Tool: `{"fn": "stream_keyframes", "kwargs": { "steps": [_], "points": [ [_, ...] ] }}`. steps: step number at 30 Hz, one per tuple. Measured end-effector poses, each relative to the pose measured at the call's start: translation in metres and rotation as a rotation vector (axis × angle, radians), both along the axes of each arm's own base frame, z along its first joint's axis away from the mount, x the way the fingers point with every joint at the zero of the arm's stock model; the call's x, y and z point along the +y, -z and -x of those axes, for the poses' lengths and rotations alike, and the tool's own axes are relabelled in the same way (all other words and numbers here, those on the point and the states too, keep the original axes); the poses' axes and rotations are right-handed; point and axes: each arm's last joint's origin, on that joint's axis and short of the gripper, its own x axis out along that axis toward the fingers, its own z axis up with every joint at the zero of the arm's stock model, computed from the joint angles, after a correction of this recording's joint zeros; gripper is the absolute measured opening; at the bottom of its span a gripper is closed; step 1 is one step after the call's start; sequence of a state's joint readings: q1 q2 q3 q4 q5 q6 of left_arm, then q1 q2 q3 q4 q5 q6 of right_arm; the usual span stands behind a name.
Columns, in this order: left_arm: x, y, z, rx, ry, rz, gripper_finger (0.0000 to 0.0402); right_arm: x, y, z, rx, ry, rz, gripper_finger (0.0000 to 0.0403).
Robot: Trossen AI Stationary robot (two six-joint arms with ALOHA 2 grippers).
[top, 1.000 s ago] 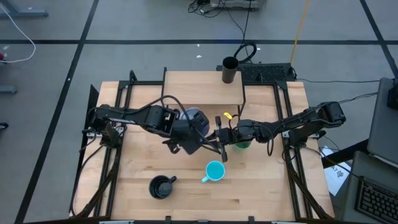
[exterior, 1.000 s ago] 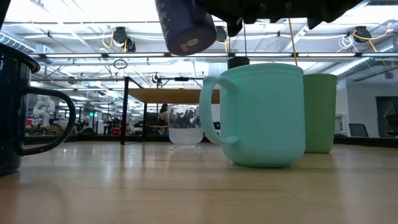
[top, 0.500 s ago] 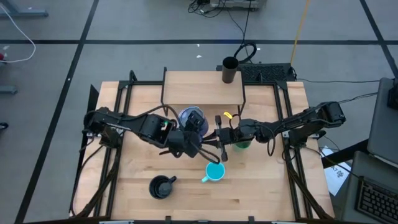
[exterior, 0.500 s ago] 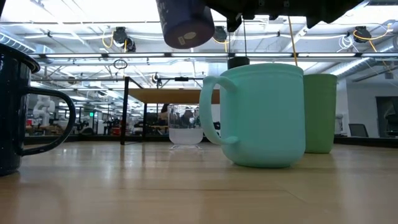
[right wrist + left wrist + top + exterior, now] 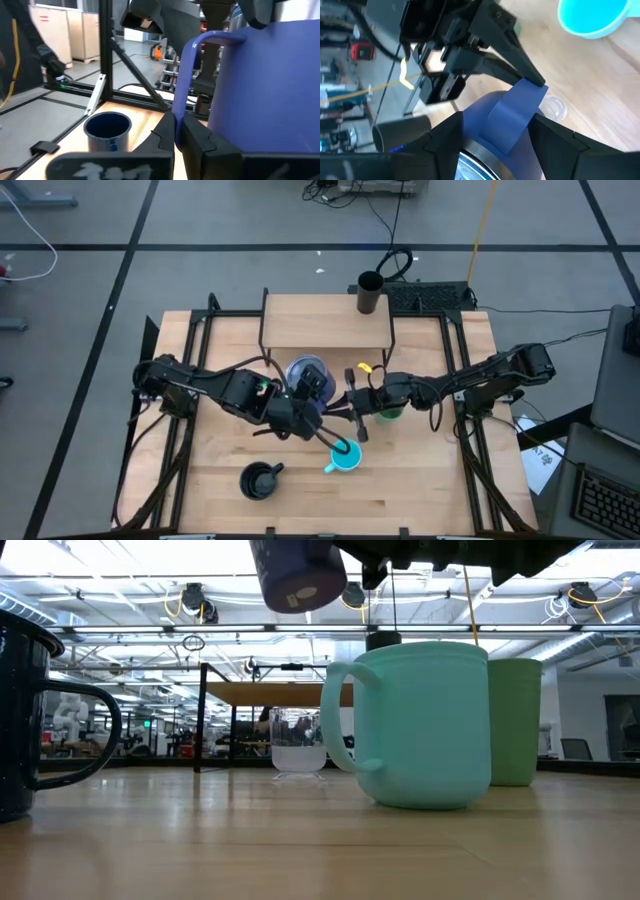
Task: Stack small to large cups/mugs on shelf
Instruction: Put the blue mug on the shelf
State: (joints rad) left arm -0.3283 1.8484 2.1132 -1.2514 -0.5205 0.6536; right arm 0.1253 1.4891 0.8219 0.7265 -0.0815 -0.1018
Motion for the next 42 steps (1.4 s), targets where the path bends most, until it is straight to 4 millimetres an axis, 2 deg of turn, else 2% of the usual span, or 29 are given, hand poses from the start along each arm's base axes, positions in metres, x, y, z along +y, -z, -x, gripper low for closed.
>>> {"fn": "stream_keyframes", "kwargs": {
  "steps": [7, 10, 16, 19, 34, 42],
  "points": [
    [0.005, 0.002, -0.005, -0.004, 0.020, 0.016, 0.0211, 0.001, 0.001, 0.000, 0.010, -0.025, -0.020, 0.0000],
    [0.004, 0.007, -0.008, 0.000, 0.044, -0.002, 0.0167, 0.001, 0.002, 0.000, 0.020, -0.027, -0.028, 0.0000],
    [0.003, 0.008, -0.012, -0.040, 0.035, -0.025, 0.0048, 0.001, 0.001, 0.000, 0.010, -0.046, -0.043, 0.0000],
    [0.004, 0.008, -0.015, -0.065, 0.015, -0.045, 0.0013, 0.001, -0.001, 0.000, -0.006, -0.035, -0.042, 0.0001],
    [0.001, 0.007, -0.015, -0.090, 0.001, -0.092, 0.0011, 0.001, -0.005, 0.000, -0.040, -0.029, -0.045, 0.0011],
    [-0.010, 0.003, -0.012, -0.144, -0.035, -0.146, 0.0006, 0.001, -0.010, 0.000, -0.092, -0.031, -0.062, 0.0036]
  ]
}}
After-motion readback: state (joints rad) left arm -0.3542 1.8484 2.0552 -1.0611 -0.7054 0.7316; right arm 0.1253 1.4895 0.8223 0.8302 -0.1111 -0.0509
